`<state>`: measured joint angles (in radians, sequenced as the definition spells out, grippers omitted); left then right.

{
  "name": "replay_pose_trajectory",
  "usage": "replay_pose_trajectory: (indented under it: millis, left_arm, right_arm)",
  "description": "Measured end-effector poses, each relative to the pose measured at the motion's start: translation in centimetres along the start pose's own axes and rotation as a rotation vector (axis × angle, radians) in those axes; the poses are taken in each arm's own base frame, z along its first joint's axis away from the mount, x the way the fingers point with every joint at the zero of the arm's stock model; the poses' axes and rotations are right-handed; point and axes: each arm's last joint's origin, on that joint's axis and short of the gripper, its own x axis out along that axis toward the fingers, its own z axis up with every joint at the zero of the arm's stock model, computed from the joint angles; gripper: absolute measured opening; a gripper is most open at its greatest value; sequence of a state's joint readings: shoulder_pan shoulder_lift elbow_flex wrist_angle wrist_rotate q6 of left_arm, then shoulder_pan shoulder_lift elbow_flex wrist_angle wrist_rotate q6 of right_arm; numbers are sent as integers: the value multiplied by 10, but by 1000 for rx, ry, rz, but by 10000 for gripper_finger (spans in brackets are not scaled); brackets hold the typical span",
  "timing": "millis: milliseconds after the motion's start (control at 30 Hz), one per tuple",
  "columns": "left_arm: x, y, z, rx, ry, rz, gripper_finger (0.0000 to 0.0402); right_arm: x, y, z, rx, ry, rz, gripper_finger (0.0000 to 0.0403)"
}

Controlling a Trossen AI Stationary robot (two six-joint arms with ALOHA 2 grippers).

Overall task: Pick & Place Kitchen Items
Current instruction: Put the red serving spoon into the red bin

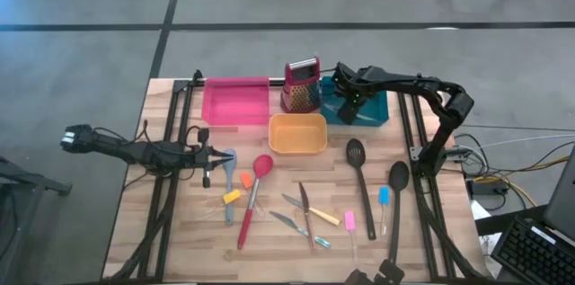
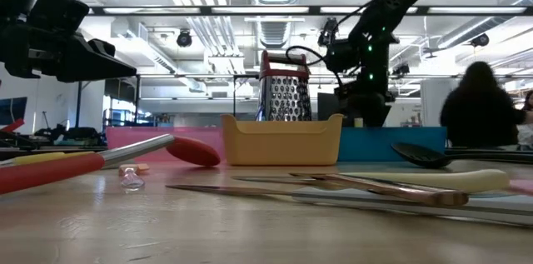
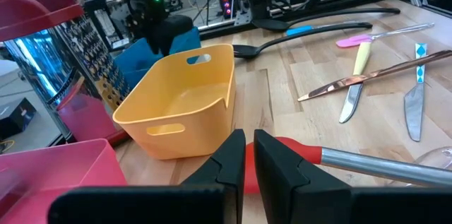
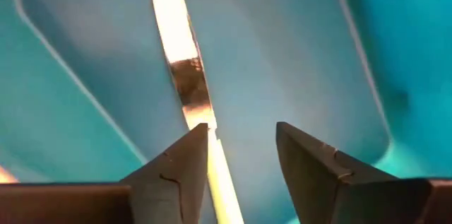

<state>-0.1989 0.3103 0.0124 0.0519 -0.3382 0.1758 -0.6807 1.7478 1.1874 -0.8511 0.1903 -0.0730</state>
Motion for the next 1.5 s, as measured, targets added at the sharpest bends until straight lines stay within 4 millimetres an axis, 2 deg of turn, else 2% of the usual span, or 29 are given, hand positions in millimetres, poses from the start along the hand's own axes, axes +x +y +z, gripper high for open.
replay_pose_trajectory:
  millis: [233, 467, 633, 767, 967, 1133, 1300, 1500]
  left_arm:
    - [0, 0, 0, 0, 0, 0, 35]
    - [0, 0, 0, 0, 0, 1, 35]
    - [0, 0, 0, 0, 0, 1, 35]
    - [0, 0, 0, 0, 0, 1, 35]
    - [0, 0, 0, 0, 0, 1, 35]
    - [0, 0, 0, 0, -1, 0, 35]
    - [0, 0, 0, 0, 0, 0, 35]
    - [0, 0, 0, 0, -1, 0, 35]
  right_arm:
    - [-44, -4, -10, 46, -65, 4, 184]
    - [-106, 0, -36, 69, -249, 19, 158]
    - [-151, 14, -64, 76, -423, 66, 127]
    - [-173, 36, -86, 50, -563, 151, 94]
    - [-177, 78, -121, -81, -696, 319, 40]
    - [-171, 101, -150, -221, -754, 420, 11]
    - [-165, 109, -172, -311, -785, 483, 12]
    - [-157, 104, -190, -340, -810, 516, 9]
